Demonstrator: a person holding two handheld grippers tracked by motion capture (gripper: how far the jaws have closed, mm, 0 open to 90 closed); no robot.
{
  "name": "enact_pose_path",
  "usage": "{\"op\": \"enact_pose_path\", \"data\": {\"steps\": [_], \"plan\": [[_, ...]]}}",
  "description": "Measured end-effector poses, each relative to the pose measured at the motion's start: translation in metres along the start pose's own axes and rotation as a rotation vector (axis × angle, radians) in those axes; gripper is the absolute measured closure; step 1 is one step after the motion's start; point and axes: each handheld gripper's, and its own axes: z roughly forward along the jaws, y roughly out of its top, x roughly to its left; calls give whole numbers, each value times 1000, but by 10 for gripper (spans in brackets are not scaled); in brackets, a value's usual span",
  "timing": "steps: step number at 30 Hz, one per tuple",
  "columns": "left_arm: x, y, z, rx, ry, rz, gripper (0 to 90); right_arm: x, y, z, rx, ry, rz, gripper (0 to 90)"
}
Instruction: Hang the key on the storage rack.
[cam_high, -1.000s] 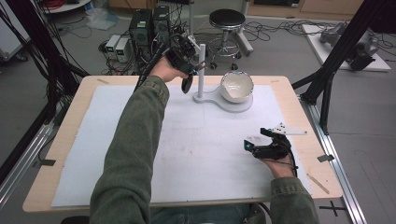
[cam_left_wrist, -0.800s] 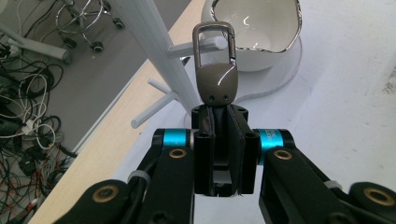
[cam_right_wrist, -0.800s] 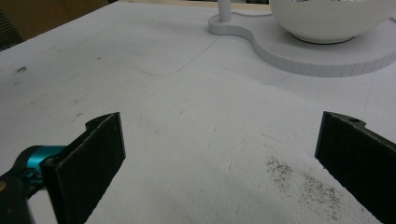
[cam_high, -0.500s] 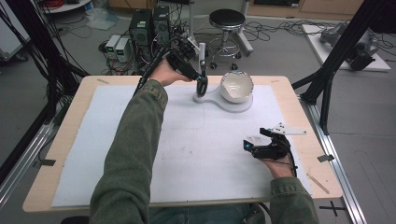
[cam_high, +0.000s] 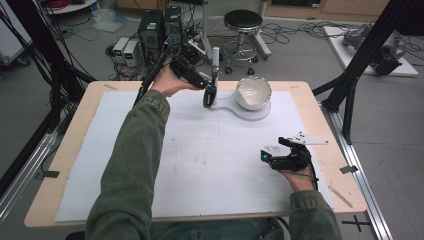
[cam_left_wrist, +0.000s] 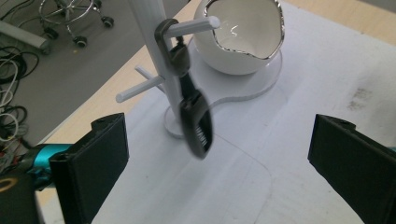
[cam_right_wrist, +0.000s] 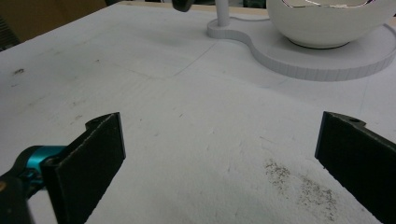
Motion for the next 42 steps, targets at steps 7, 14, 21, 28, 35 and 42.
{"op": "enact_pose_path", "data": {"steps": [7, 14, 21, 28, 35, 42], "plan": [[2, -15, -8, -11, 7, -4, 57, 0, 0, -1, 1, -6, 1, 6], [6, -35, -18, -31, -12, 10, 57, 0, 0, -1, 5, -7, -2, 6], [8, -56, -28, -43, -8, 1, 57, 0, 0, 0, 8, -11, -7, 6], [3, -72, -40, -52, -16, 22, 57, 1, 0, 0, 10, -14, -8, 6], [-2, -82, -47, -48, 5, 40, 56, 1, 0, 0, 10, -13, -10, 6], [-5, -94, -53, -67, 8, 34, 56, 1, -1, 0, 13, -15, -11, 6]]}}
